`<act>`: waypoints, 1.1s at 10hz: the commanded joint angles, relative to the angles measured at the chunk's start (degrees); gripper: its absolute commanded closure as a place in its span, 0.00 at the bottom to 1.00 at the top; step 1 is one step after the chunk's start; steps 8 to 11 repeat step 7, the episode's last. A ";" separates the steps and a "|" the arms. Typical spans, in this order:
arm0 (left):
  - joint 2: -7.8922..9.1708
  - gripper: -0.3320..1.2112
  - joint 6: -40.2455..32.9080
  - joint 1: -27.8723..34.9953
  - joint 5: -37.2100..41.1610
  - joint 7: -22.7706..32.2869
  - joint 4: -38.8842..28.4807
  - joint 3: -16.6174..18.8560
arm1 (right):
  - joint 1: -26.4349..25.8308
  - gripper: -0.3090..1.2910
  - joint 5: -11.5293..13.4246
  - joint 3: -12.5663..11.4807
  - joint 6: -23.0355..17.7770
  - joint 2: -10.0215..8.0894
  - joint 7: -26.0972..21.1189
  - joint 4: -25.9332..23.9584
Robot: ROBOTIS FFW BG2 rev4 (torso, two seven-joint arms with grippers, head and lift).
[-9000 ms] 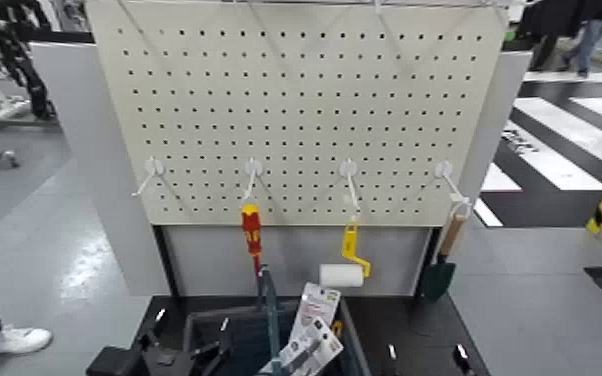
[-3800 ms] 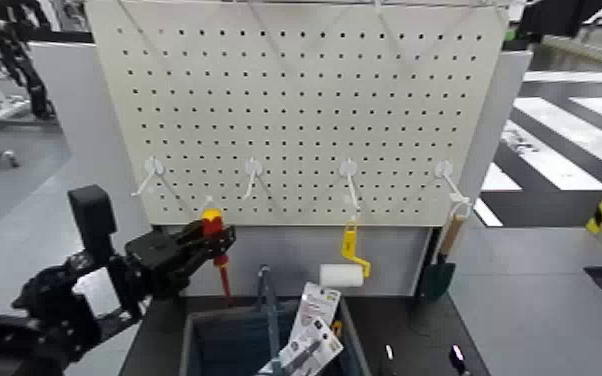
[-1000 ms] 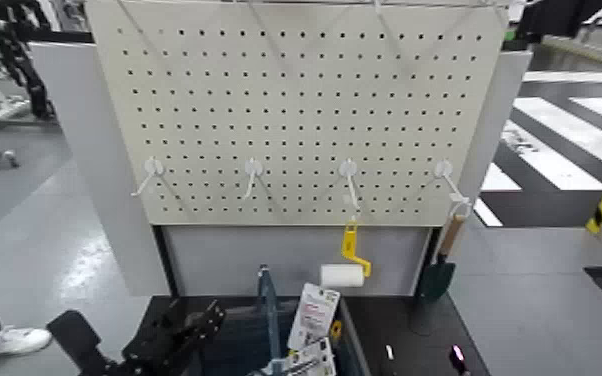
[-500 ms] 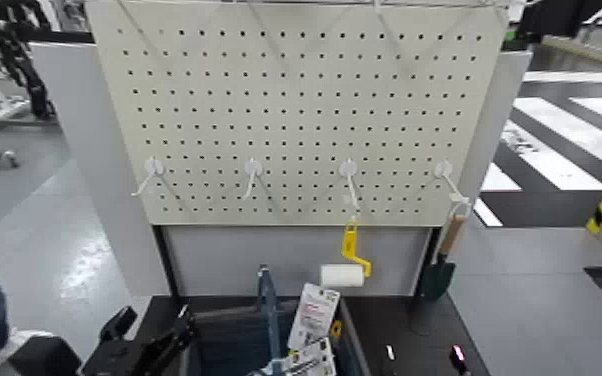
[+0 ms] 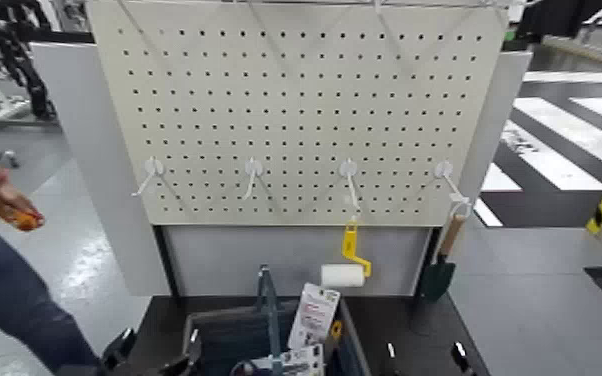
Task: Put the red screwdriver into the crate.
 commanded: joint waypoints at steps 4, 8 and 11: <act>2.27 0.30 -0.06 0.05 -3.11 1.23 0.29 -3.32 | 0.11 0.30 -0.13 -0.27 0.40 -0.21 0.43 0.24; 2.27 0.30 -0.15 0.05 -3.28 1.23 0.29 -3.40 | 0.11 0.30 0.05 -0.36 1.45 -0.21 0.78 -0.20; 2.27 0.30 -0.15 0.05 -3.28 1.23 0.29 -3.40 | 0.11 0.30 0.05 -0.36 1.45 -0.21 0.78 -0.20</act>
